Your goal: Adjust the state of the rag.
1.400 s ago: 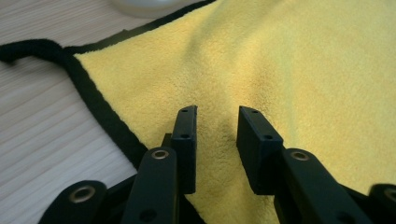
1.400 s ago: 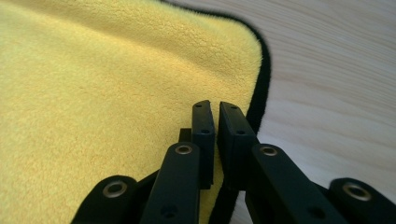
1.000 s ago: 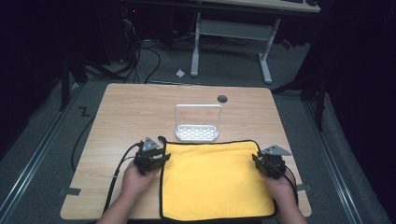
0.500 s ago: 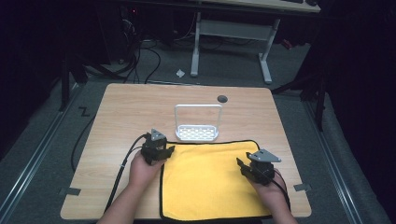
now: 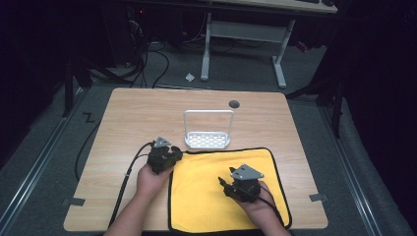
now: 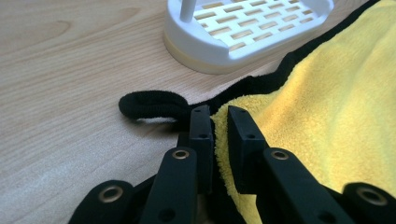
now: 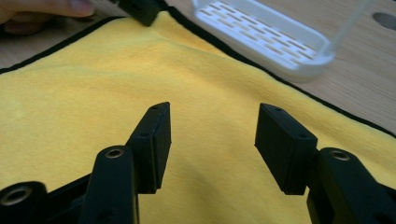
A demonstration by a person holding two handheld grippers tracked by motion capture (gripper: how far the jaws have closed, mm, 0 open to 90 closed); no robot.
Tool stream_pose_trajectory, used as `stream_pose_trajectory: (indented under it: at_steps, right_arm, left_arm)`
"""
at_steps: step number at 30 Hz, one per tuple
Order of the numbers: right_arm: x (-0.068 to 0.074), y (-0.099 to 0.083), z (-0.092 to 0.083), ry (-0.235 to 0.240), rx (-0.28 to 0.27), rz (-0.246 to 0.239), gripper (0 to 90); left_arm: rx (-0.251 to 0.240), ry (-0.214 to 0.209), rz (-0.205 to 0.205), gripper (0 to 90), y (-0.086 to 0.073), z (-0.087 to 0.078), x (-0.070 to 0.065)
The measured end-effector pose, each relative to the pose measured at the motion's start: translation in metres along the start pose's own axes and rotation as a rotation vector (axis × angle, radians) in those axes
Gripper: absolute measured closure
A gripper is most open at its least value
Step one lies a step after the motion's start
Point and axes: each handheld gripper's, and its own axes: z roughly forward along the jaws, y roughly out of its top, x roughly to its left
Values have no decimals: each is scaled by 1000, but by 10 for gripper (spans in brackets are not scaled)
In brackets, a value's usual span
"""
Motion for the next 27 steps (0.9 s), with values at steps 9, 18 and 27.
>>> stream_pose_trajectory:
  at_steps: [9,18,27]
  right_arm:
    - [46,12,20,85,31,-81,466]
    - [92,21,39,196,65,-134,464]
    - [126,24,53,302,79,-145,449]
  left_arm:
    - [-9,-8,-22,795,-1,-1,2]
    - [-10,-13,-31,783,-1,-1,2]
    - [-10,-15,-35,778,-1,-1,3]
